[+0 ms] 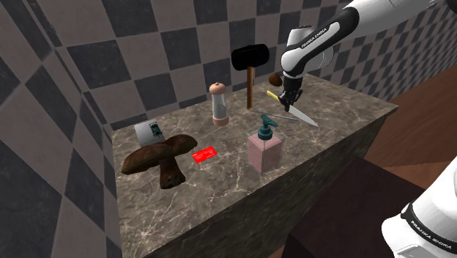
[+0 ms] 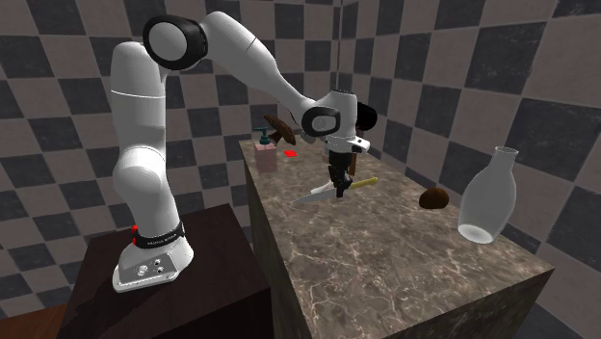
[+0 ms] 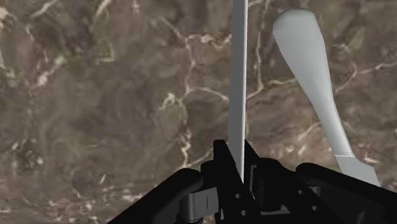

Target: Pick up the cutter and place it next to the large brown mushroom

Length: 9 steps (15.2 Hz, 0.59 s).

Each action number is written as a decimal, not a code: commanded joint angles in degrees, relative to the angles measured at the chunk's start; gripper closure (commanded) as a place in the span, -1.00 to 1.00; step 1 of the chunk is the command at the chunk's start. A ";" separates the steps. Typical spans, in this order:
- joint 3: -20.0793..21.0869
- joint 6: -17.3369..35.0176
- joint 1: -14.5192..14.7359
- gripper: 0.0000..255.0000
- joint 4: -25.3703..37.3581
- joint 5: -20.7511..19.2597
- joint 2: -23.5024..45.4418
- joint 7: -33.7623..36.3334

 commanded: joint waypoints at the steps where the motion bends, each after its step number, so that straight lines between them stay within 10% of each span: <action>1: 0.00 0.00 0.00 1.00 0.00 0.00 0.00 0.00; 9: -0.10 -2.07 0.09 1.00 0.75 -0.39 -1.35 0.25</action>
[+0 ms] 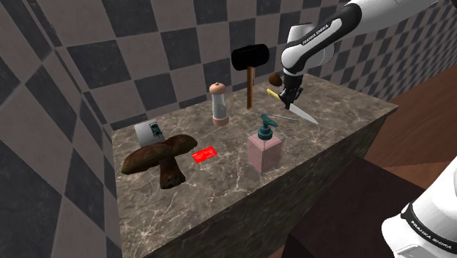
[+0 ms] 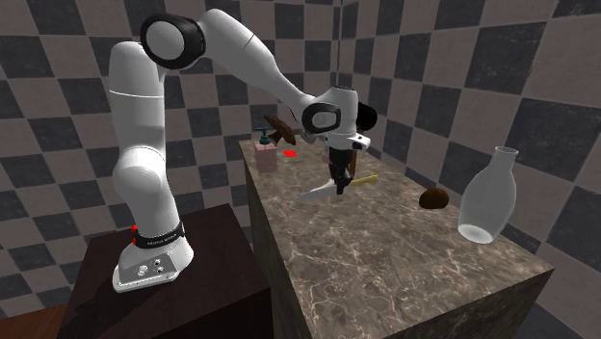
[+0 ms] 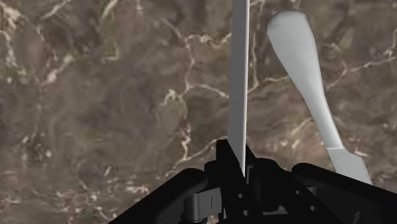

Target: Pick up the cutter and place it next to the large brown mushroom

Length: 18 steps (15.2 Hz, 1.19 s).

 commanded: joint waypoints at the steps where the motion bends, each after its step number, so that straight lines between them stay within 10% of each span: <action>1: -0.06 -1.36 0.06 1.00 0.41 -0.26 -0.96 0.17; 18: -0.26 -13.54 0.33 1.00 7.00 -1.74 -6.68 1.12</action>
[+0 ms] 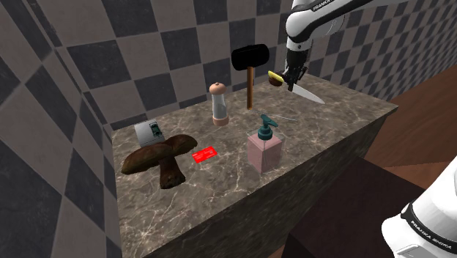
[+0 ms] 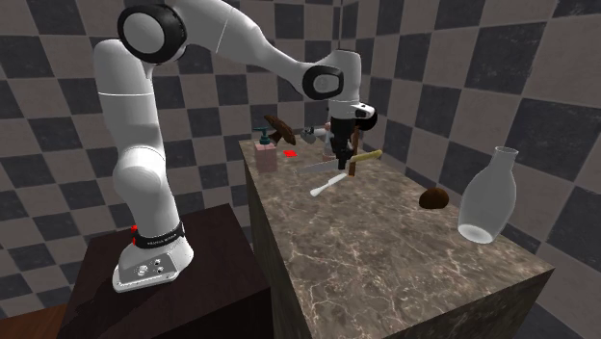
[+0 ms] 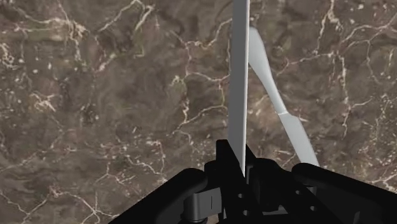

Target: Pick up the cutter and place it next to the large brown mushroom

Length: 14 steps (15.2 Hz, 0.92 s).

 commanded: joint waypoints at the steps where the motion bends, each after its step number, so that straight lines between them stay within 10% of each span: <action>1: 0.00 -1.37 0.02 1.00 0.87 -0.11 -0.48 0.08; 14: 0.02 -11.03 0.10 1.00 8.58 -0.55 -2.47 0.34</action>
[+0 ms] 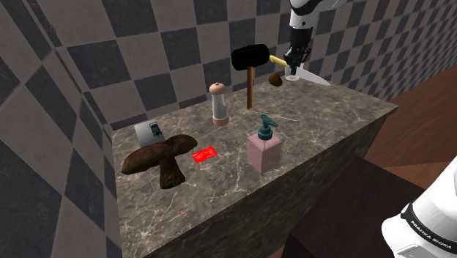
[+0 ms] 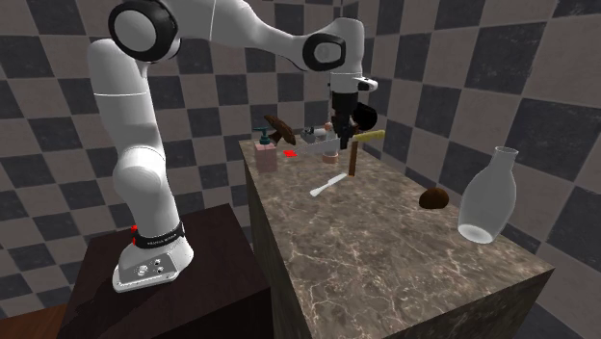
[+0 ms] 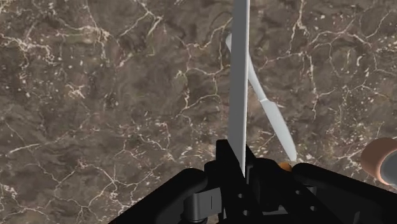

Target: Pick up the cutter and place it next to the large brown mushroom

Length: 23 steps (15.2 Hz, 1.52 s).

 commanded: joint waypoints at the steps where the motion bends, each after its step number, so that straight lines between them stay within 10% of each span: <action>1: 0.09 -1.56 0.10 1.00 1.40 -0.04 -0.13 0.21; 11: 0.08 -8.61 0.09 1.00 8.42 -0.05 -0.16 0.17; 23: 6.87 -10.98 8.00 1.00 18.01 -0.04 7.20 14.94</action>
